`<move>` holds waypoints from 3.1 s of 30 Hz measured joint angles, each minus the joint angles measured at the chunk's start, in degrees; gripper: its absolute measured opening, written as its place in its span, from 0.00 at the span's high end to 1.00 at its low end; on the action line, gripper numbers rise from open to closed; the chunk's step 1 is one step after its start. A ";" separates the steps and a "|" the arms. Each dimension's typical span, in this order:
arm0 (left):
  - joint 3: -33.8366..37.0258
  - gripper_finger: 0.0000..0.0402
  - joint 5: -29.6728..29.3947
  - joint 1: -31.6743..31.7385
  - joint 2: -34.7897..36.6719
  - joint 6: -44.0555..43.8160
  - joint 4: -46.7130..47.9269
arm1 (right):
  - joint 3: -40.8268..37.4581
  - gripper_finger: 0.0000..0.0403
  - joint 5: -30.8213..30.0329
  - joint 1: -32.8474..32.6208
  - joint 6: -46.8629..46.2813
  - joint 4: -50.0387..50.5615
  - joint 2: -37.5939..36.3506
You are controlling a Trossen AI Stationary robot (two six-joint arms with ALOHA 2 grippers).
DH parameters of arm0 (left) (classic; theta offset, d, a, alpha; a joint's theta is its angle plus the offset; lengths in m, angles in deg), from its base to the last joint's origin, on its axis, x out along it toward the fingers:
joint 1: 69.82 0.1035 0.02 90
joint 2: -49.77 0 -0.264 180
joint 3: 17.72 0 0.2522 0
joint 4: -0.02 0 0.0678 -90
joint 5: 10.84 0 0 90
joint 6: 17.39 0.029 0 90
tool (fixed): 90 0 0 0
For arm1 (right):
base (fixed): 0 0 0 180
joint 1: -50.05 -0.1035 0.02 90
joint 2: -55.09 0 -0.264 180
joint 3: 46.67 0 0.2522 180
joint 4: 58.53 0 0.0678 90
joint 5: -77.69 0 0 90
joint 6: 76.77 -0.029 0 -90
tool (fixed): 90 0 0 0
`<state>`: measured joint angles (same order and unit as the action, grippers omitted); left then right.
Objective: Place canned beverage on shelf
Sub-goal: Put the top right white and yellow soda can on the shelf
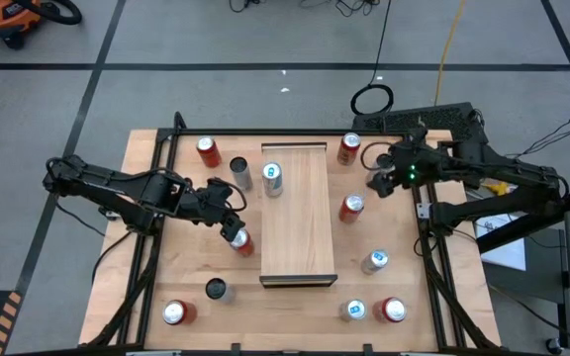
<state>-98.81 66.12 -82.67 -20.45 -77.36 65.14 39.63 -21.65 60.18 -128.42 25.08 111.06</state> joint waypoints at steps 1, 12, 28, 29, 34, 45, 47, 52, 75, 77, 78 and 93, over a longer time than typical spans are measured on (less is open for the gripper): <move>0.02 0.26 0.04 -0.02 0.00 -0.78 0.00 | 0.23 0.03 -0.43 1.13 0.14 0.66 0.13; 0.00 0.26 -0.28 -0.33 0.00 -1.66 -2.49 | 0.27 0.03 -0.99 10.82 3.48 4.95 3.22; 0.00 0.26 -0.95 -0.81 -0.02 -2.76 -3.04 | 0.27 0.03 -2.88 17.23 12.16 4.65 3.97; 0.00 0.26 -0.96 -0.81 -0.02 -2.76 -3.03 | 0.27 0.02 -2.85 17.29 12.45 4.50 3.97; 0.00 0.26 -0.96 -0.81 -0.02 -2.77 -2.97 | 0.27 0.01 -2.72 17.29 14.05 4.46 3.97; 0.00 0.26 -2.80 -0.81 -0.02 -2.68 -2.86 | 0.00 0.01 -0.93 19.45 16.84 4.67 5.70; 0.00 0.26 -2.93 -0.81 -0.02 -2.70 -3.15 | -0.38 0.01 -0.97 20.04 18.10 4.75 6.60; 0.00 0.26 -2.85 -0.81 -0.02 -2.61 -2.91 | -1.24 0.01 -1.03 20.72 19.44 4.62 8.36; -5.79 0.26 0.71 -1.06 0.75 -2.75 -8.79 | -1.26 0.01 7.73 20.03 25.18 -10.63 8.41; -5.81 0.26 2.17 -1.74 1.43 -3.04 -8.81 | -1.26 0.01 10.39 19.30 24.46 -10.42 8.30; -5.85 0.26 2.38 -2.19 1.67 -3.69 -8.74 | -1.26 0.01 12.37 18.86 24.54 -10.12 8.25; -5.84 0.26 -0.68 -3.21 2.29 -0.76 -7.13 | -0.48 0.01 8.49 15.25 10.18 5.17 8.04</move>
<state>-104.66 65.44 -85.88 -18.15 -78.12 58.01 39.15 -13.16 75.43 -118.25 30.26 119.10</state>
